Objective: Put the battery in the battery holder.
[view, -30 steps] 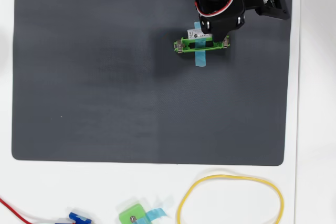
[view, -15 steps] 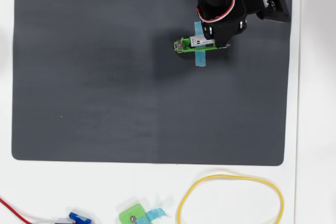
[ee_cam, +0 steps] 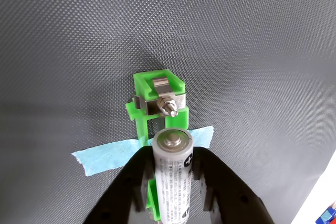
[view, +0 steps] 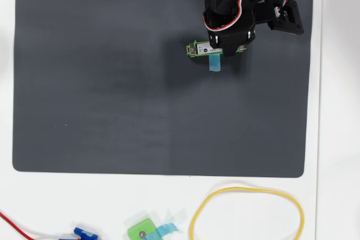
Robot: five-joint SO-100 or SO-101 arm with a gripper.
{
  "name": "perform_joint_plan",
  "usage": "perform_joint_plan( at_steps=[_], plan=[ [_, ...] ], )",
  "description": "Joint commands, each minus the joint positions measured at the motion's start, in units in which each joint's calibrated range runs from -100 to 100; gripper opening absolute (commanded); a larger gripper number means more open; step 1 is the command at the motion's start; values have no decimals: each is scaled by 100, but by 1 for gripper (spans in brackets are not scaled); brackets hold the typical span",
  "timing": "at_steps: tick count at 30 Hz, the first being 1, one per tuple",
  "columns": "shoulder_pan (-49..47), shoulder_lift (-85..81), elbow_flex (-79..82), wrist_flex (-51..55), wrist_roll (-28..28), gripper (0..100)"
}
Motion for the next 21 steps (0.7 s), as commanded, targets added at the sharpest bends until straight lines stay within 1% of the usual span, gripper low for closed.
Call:
perform_joint_plan(
  at_steps=[1, 21],
  plan=[
    [105, -33, -224, -98, 29, 0],
    [-71, -42, -162, -107, -7, 0]
  ],
)
